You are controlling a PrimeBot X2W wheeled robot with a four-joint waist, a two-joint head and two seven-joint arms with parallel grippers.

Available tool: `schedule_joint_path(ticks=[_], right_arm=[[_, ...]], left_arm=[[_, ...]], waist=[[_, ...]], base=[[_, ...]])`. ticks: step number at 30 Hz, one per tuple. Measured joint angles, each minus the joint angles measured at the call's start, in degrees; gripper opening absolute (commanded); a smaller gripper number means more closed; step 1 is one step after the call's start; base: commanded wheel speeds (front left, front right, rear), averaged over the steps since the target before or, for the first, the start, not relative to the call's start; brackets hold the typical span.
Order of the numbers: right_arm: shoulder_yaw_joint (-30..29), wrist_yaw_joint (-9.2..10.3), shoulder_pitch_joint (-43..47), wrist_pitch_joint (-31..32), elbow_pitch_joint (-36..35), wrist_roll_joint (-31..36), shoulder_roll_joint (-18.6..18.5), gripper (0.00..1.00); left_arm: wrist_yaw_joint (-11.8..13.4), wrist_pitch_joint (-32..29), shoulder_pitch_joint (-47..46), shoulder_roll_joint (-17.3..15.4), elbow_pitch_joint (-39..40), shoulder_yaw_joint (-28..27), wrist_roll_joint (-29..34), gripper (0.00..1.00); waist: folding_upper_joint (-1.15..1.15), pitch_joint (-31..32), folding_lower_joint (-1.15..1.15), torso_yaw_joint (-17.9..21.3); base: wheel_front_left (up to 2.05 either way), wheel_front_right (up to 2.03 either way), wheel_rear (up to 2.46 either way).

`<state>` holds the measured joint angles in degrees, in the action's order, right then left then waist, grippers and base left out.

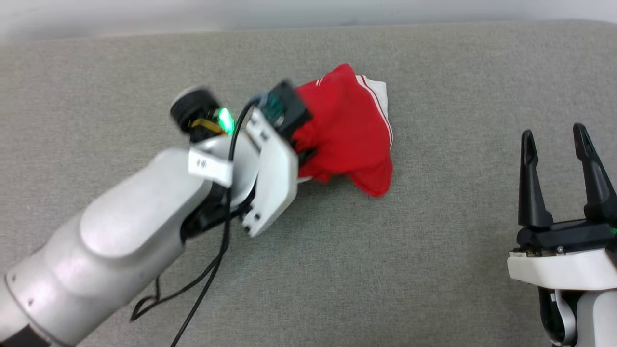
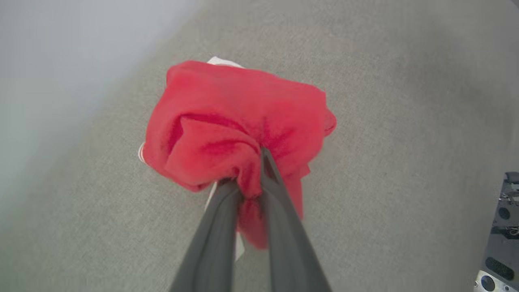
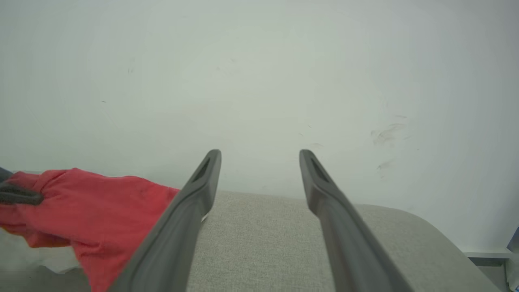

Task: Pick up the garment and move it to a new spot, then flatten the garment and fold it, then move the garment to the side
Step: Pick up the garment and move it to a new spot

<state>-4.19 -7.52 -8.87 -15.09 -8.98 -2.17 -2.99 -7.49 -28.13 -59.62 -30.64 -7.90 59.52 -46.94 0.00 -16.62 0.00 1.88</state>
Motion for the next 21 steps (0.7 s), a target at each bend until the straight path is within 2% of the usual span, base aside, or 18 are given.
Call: schedule_joint_path(ticks=[4,9,15,21], right_arm=[[0.0,0.0,1.07,0.0,0.29,-0.02,0.02,1.0],[-0.09,0.0,2.32,0.0,0.82,0.47,0.02,1.0],[0.51,0.0,3.09,0.01,1.37,0.85,0.03,1.0],[0.86,0.0,4.6,0.0,2.26,1.25,0.03,1.0]], left_arm=[[1.11,2.64,6.93,-2.86,0.34,1.64,0.07,0.0],[3.93,5.23,16.91,-4.72,2.44,3.81,-1.56,0.0],[6.99,6.92,26.02,-5.27,3.87,6.3,-3.69,0.0],[8.62,8.94,30.34,-4.53,2.76,7.28,-4.66,0.0]], waist=[[0.0,1.44,0.0,-0.92],[0.0,3.03,0.0,-2.67],[0.0,4.5,0.0,-4.13],[0.0,5.89,0.0,-4.44]], base=[[0.0,0.0,0.0],[0.0,0.0,0.0],[0.0,0.0,0.0],[0.0,0.0,0.0]])
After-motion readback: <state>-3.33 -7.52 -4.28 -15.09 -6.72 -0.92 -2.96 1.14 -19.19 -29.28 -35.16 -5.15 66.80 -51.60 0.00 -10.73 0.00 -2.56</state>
